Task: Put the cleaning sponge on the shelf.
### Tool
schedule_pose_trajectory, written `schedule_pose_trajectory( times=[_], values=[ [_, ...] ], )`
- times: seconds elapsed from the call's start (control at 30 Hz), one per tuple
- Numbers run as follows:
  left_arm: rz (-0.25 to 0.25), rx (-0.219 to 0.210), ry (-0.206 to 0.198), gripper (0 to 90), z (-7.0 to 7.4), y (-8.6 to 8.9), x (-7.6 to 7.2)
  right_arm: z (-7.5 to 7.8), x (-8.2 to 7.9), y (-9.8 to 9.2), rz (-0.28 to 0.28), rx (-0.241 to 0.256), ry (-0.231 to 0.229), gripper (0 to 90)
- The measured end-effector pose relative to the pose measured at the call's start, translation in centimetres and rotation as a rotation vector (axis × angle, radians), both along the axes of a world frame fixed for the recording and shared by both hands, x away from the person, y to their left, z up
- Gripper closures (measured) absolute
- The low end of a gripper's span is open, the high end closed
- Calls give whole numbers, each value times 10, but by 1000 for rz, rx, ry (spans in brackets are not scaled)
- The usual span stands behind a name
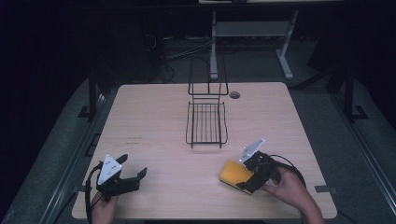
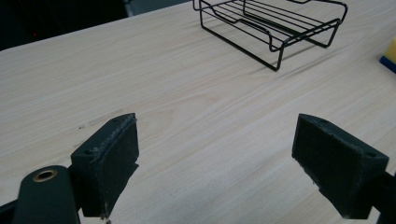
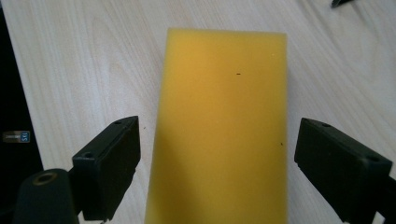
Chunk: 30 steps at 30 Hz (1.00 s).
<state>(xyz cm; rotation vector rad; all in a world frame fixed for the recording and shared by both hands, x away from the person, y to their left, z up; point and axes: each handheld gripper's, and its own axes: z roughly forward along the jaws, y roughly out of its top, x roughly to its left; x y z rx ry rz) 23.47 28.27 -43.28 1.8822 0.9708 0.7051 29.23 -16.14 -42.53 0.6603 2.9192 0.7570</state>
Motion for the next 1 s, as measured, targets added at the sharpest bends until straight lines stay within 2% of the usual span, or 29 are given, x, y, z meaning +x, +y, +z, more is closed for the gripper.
schedule_pose_trajectory(
  times=[0.33,1.0],
  values=[
    [-2,-2,0,141,0,0,0,-9,5,11,3,-47,5,141],
    [-6,-3,2,141,0,0,0,-20,8,18,-1,-69,15,146]
  ],
)
